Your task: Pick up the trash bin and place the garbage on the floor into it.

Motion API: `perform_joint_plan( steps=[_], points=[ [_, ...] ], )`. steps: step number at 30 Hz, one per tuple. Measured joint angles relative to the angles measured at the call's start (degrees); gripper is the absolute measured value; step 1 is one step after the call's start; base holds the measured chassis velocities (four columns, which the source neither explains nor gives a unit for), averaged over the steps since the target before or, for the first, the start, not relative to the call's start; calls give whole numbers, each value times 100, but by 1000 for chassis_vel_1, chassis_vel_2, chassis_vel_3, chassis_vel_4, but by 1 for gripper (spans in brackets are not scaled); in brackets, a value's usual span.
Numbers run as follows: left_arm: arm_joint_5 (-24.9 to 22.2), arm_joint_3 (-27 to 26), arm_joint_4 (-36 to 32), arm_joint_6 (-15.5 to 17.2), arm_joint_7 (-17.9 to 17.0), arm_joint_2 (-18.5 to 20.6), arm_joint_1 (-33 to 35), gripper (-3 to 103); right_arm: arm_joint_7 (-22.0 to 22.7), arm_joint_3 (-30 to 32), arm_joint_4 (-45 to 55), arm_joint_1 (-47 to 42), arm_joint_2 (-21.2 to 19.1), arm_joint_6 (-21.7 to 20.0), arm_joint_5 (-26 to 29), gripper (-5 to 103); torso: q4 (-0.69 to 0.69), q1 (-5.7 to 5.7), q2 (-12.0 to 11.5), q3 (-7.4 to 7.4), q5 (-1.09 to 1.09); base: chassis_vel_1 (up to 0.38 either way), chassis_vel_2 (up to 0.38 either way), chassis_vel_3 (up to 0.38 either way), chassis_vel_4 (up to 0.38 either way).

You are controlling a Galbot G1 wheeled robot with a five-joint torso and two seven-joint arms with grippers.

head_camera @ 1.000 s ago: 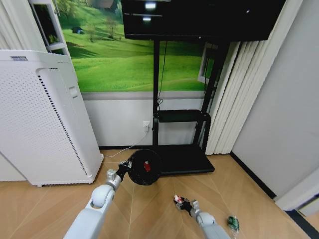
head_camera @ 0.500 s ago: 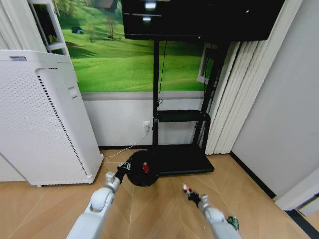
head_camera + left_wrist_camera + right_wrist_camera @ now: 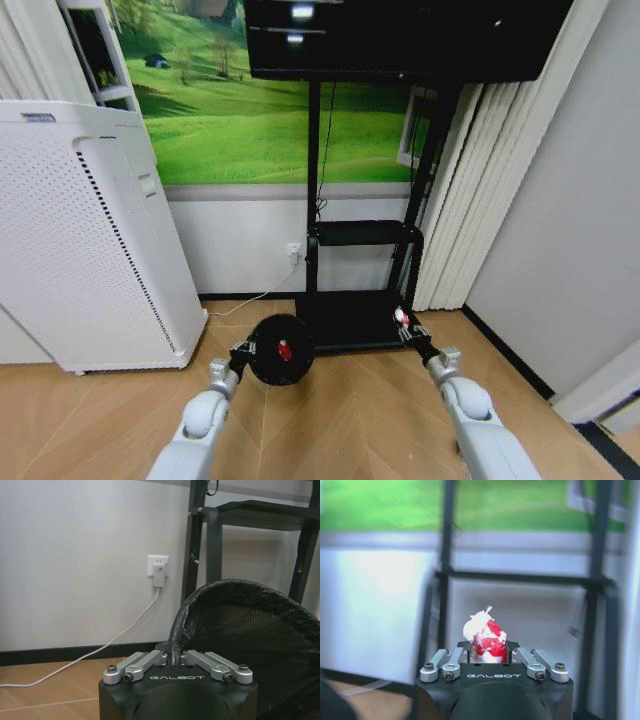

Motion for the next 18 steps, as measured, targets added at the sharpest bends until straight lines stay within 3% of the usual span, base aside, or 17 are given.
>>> perform_joint_plan(
  steps=[7, 10, 18],
  points=[
    [-308, 972, 108, 224, -304, -92, -598, 3, -96, -605, 1081, -240, -341, -418, 352, 33, -2, 0, 0, 0, 0, 0, 0, 0, 0],
    [-338, 1145, 179, 247, -334, -156, -710, 3, -143, -797, 1109, -224, -427, -461, 362, 33, -2, 0, 0, 0, -1, 0, 0, 0, 0],
    [-226, 1382, 479, 242, -331, -457, -891, 3, -266, -1308, 505, -71, -264, -134, -723, 33, -1, 0, 0, 0, 1, 0, 0, 0, 0]
  ],
)
